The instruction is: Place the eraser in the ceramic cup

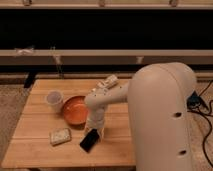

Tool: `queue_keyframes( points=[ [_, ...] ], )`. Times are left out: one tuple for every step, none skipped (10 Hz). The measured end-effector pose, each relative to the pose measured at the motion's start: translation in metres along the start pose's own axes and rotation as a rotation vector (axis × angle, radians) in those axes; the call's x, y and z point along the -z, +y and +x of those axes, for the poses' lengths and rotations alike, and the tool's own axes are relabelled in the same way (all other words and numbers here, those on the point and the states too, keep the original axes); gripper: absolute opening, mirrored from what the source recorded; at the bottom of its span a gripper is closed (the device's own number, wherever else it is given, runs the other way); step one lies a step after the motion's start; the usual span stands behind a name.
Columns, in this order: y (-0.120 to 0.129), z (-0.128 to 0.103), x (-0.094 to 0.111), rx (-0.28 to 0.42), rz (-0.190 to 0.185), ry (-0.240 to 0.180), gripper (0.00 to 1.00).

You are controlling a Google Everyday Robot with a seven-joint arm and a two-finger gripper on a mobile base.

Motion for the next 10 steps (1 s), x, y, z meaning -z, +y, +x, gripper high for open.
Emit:
queue_keyframes(
  points=[
    [-0.002, 0.000, -0.001, 0.000, 0.017, 0.001, 0.49],
    [-0.003, 0.000, 0.000, -0.005, 0.019, 0.002, 0.38],
    [-0.005, 0.000, 0.001, -0.009, 0.020, 0.003, 0.32],
    [-0.007, 0.001, 0.001, -0.009, 0.024, 0.005, 0.21],
    [-0.006, 0.001, 0.001, -0.008, 0.022, 0.004, 0.11],
    [-0.005, 0.001, 0.004, -0.010, 0.018, 0.002, 0.03],
    [-0.010, -0.001, 0.016, -0.026, 0.009, -0.007, 0.00],
    [-0.015, -0.004, 0.029, -0.038, 0.007, -0.014, 0.00],
    [-0.015, -0.006, 0.049, -0.040, 0.002, -0.021, 0.00],
    [-0.016, -0.009, 0.068, -0.036, 0.003, -0.028, 0.00]
  ],
)
